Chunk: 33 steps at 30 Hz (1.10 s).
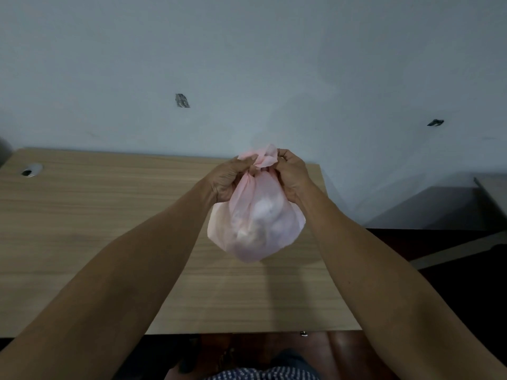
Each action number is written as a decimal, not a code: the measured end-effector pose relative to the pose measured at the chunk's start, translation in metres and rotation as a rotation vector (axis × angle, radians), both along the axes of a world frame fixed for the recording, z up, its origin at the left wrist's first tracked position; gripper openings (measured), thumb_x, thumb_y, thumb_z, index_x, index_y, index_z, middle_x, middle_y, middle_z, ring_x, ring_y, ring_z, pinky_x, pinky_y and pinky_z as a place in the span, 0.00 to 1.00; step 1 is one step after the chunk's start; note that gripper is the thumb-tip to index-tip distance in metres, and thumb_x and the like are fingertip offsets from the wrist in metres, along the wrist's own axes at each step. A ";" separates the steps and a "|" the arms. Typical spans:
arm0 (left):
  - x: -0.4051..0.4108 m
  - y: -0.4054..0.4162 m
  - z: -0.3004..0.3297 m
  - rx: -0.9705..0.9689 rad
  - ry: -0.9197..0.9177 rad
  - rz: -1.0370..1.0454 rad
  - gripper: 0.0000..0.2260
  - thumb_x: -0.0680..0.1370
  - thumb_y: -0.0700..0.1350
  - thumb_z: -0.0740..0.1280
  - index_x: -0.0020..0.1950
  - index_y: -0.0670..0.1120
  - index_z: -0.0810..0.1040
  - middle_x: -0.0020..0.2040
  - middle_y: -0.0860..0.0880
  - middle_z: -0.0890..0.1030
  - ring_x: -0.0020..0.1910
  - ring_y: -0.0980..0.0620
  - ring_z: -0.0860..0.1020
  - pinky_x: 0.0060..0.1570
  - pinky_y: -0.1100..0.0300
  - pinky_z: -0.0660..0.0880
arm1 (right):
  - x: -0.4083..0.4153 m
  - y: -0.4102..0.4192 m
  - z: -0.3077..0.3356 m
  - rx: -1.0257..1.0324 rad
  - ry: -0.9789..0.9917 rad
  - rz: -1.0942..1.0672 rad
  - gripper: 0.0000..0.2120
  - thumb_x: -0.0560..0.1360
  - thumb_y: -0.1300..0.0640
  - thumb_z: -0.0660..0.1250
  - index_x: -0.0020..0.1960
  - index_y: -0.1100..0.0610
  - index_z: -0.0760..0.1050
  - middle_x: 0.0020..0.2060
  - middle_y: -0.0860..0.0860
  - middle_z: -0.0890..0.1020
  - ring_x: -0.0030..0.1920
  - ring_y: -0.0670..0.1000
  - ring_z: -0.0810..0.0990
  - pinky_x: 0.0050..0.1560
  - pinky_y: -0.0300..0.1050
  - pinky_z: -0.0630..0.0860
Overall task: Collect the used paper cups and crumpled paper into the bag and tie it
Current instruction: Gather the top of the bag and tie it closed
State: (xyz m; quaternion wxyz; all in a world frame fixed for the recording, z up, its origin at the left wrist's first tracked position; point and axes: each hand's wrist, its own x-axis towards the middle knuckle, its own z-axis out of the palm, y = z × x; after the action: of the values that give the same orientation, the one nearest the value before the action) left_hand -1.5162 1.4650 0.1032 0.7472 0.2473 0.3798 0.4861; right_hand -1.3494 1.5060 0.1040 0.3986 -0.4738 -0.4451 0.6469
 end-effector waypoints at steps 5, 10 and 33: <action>0.002 0.005 -0.008 -0.010 0.019 0.143 0.05 0.80 0.38 0.70 0.54 0.37 0.82 0.45 0.42 0.83 0.42 0.49 0.82 0.54 0.54 0.82 | 0.003 -0.008 0.005 0.060 -0.007 0.063 0.13 0.67 0.68 0.77 0.51 0.65 0.81 0.46 0.63 0.86 0.46 0.57 0.85 0.52 0.50 0.82; 0.006 0.005 -0.011 0.057 0.083 0.305 0.10 0.78 0.33 0.71 0.38 0.39 0.74 0.32 0.41 0.79 0.32 0.47 0.80 0.38 0.56 0.80 | 0.002 -0.013 0.002 0.019 0.111 0.183 0.09 0.74 0.65 0.73 0.53 0.67 0.82 0.51 0.66 0.84 0.53 0.58 0.83 0.61 0.50 0.79; -0.006 -0.002 0.004 0.669 1.536 0.084 0.16 0.75 0.53 0.75 0.37 0.51 0.69 0.35 0.53 0.79 0.38 0.48 0.78 0.45 0.52 0.70 | -0.001 -0.005 0.010 0.097 -0.316 0.027 0.15 0.69 0.61 0.70 0.54 0.58 0.70 0.48 0.58 0.76 0.42 0.54 0.78 0.37 0.45 0.77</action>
State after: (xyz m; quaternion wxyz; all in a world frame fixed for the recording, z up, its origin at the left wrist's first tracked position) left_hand -1.5223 1.4628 0.1070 0.1492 0.7039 0.6277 0.2971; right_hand -1.3506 1.5008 0.1141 0.3373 -0.5442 -0.5391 0.5473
